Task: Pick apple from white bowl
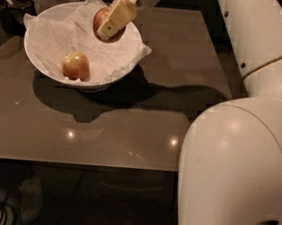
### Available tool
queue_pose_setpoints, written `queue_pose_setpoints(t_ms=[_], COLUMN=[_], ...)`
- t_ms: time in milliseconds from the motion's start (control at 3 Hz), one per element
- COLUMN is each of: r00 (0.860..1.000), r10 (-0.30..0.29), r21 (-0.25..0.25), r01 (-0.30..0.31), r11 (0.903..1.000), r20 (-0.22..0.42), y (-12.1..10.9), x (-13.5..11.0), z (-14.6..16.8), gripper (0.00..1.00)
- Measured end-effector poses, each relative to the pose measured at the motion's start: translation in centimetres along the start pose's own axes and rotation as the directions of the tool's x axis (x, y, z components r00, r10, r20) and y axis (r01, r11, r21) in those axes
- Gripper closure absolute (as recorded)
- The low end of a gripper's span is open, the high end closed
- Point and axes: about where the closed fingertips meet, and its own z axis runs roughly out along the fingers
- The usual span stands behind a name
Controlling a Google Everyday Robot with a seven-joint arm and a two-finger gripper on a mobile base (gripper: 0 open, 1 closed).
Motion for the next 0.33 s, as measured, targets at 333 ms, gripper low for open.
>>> queue_pose_setpoints(t_ms=[333], r00=[0.999], r10=[-0.048], r21=[0.046], r01=[0.049], r11=[0.9977], r20=[-0.014], y=[1.42], x=[-1.76], z=[-1.96], gripper=[1.00])
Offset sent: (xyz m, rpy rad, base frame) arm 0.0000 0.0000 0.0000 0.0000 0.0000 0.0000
